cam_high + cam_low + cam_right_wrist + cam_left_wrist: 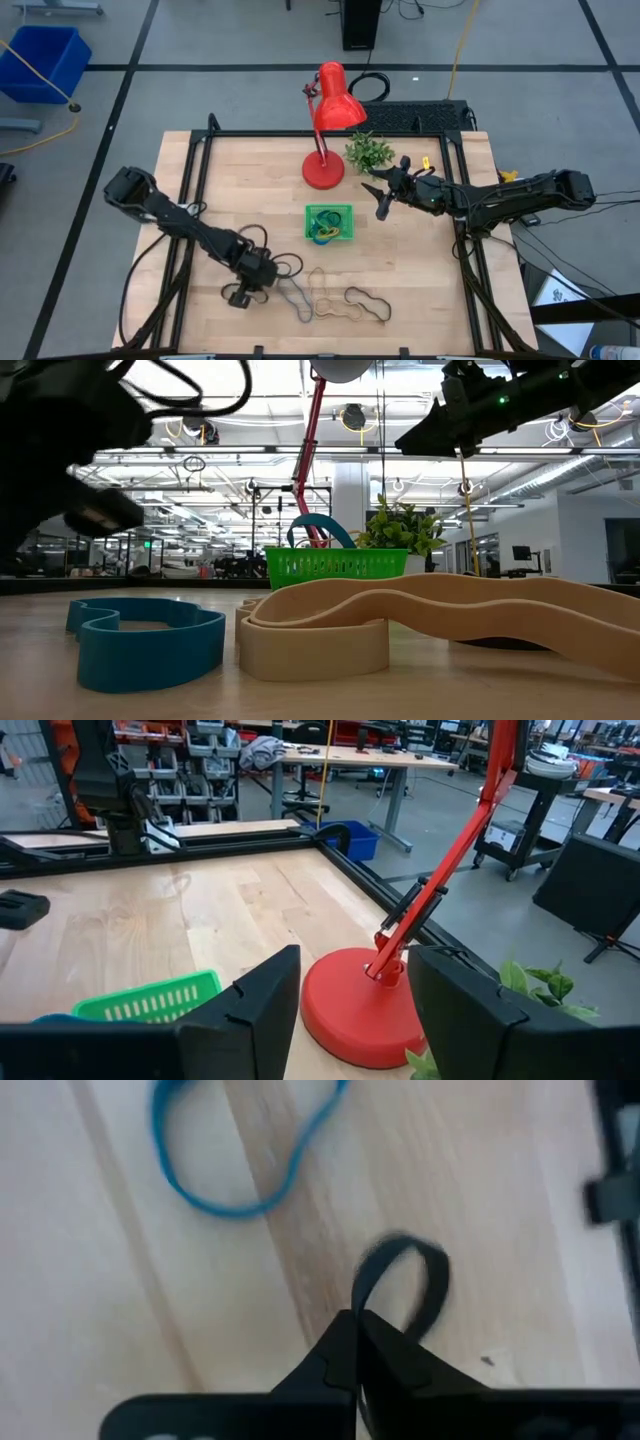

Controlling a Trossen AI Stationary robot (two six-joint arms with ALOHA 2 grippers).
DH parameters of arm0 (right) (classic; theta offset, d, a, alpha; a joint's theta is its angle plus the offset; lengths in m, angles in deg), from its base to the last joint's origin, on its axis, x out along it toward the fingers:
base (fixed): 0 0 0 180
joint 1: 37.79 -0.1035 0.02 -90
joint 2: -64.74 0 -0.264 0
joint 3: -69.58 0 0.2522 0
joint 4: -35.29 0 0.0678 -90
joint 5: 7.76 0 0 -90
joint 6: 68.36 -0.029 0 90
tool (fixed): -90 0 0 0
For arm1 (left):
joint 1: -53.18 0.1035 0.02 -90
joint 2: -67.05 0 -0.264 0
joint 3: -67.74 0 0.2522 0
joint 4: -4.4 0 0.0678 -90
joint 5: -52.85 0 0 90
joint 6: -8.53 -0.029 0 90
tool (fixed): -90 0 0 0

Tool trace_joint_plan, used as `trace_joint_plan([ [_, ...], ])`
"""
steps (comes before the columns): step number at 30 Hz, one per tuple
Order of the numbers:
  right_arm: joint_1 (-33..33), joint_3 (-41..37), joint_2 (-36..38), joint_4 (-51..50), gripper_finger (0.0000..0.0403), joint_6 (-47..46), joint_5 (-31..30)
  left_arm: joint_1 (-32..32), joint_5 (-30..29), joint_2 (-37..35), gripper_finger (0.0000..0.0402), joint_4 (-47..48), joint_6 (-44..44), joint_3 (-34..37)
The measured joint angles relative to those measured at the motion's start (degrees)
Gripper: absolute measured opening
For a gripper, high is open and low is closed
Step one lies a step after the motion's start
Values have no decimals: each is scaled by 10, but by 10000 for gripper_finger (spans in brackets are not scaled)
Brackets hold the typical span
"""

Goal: Pick and place rubber bands into bin
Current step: Put the left black rubber band into the green bin

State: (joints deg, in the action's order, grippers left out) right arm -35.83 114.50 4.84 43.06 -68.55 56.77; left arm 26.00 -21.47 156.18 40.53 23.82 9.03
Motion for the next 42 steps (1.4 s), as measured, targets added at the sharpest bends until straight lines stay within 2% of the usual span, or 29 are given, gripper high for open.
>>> trace_joint_plan([
  [5, 0, 0, 0, 0, 180, -1, 0, 21, -16, -51, 5, -14, -1, -1],
  [15, 0, 0, 0, 9, 180, -2, 0, 82, -138, -176, 4, -44, -47, -1],
  [19, 0, 0, 0, 9, 180, -2, 0, 114, -200, -216, 4, -94, -54, -1],
  [23, 0, 0, 0, 9, 180, -2, 0, 146, -235, -241, 5, -177, -77, -1],
  [31, 0, 0, 0, 9, 180, -2, 0, 211, -247, -236, 7, -341, -77, -2],
  [42, 0, 0, 0, 9, 180, -2, 0, 264, -234, -140, 5, -416, -103, -2],
])
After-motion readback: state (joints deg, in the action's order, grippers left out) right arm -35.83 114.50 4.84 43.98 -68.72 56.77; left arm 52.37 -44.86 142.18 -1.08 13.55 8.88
